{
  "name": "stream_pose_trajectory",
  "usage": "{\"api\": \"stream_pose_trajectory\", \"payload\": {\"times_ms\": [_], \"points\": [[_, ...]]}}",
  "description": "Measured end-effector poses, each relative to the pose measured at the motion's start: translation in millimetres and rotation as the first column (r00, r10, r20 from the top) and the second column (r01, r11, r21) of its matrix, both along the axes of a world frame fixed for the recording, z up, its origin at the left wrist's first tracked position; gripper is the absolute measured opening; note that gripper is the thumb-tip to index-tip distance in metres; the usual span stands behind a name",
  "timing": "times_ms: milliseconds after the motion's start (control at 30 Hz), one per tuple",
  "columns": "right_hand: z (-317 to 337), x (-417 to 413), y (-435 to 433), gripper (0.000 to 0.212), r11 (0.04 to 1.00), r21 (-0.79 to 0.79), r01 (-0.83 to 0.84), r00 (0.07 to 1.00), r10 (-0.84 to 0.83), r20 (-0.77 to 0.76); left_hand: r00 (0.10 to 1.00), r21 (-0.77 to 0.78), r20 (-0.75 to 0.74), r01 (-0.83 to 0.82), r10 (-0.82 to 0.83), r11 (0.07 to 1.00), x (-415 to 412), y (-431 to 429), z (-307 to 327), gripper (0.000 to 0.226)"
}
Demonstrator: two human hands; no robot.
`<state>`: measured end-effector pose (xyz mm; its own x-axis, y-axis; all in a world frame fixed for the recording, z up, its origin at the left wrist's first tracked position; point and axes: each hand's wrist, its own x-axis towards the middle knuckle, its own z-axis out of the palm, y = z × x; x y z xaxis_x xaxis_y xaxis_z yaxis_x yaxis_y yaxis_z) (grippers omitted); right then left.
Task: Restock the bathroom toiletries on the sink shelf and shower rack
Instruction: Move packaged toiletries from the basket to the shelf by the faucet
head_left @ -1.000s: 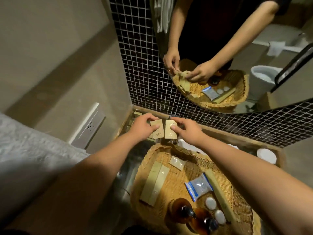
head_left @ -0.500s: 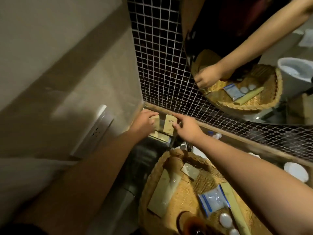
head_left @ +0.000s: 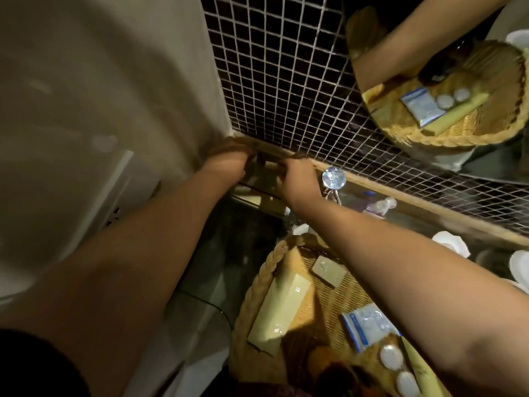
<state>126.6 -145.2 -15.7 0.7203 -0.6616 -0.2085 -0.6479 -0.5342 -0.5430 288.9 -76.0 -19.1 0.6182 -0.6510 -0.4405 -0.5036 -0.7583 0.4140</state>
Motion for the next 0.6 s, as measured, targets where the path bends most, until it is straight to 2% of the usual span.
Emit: {"api": "stream_pose_trajectory", "payload": {"times_ms": [167,433,600], "points": [[-25.8,5.3,-1.2,0.026,1.0,0.014,0.02,0.998,-0.02,-0.061,0.999,0.017,-0.043,0.017,-0.017,1.0,7.8,-4.2,-17.5,0.026],[-47.7,26.2,-4.9,0.03,0.997,-0.021,-0.068,0.979,0.063,-0.193,0.995,-0.009,0.101,0.028,-0.027,1.0,15.3,0.2,-36.4,0.041],[-56.6,37.5,-7.6,0.036,0.998,-0.027,-0.058,0.974,0.051,-0.22,0.973,-0.013,0.187,0.136,-0.131,0.991,18.9,4.0,-55.4,0.045]]}}
